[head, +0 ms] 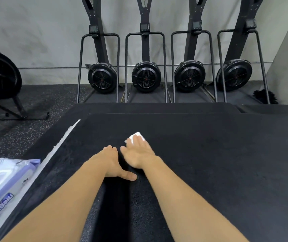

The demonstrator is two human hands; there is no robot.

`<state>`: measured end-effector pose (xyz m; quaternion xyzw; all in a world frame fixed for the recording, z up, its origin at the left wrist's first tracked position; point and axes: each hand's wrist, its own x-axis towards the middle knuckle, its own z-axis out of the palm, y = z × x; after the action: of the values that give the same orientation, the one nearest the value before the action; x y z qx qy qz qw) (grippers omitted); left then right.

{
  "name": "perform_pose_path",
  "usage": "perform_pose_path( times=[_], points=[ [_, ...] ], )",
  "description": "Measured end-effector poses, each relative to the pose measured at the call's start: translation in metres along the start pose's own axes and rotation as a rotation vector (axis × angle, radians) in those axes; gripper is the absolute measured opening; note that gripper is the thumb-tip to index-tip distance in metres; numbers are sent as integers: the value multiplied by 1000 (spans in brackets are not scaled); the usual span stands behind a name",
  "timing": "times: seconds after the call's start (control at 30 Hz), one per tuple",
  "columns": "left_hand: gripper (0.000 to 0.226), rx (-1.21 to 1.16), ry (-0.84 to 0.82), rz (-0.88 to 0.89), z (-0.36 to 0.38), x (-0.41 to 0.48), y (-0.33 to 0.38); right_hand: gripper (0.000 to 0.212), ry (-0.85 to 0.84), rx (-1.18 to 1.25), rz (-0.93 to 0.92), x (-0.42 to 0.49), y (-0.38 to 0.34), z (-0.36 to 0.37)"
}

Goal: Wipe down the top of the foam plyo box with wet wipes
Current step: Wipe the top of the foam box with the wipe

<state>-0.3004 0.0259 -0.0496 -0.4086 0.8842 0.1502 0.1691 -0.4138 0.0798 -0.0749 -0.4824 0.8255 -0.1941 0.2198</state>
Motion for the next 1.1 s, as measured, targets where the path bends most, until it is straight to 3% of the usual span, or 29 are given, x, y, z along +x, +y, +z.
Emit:
perform_pose_path(
  times=[0.1,0.2,0.33,0.53,0.67,0.77,0.93,1.03,1.1],
  points=[
    [127,-39,11,12,-1,0,-1,53,-123,-6,-75,8,-11,-2],
    [138,13,-15,-14,-1,1,0,48,-65,-79,-114,7,13,-19],
    [141,8,-33,-26,-2,2,0,46,79,-157,2,0,81,-54],
    [141,24,-27,-17,-3,0,1,50,81,-113,209,-4,142,-90],
    [137,42,-19,-10,-3,-1,1,60,104,-58,290,7,117,-75],
    [134,63,-17,-8,-3,0,2,60,121,-34,178,17,73,-49],
    [127,50,13,30,-2,4,1,46,-15,82,-31,37,-9,-2],
    [130,2,23,40,-1,2,-2,27,-142,174,-41,48,-24,-1],
    [129,55,14,24,-1,2,-1,30,-130,203,-41,51,-17,-10]
  ],
)
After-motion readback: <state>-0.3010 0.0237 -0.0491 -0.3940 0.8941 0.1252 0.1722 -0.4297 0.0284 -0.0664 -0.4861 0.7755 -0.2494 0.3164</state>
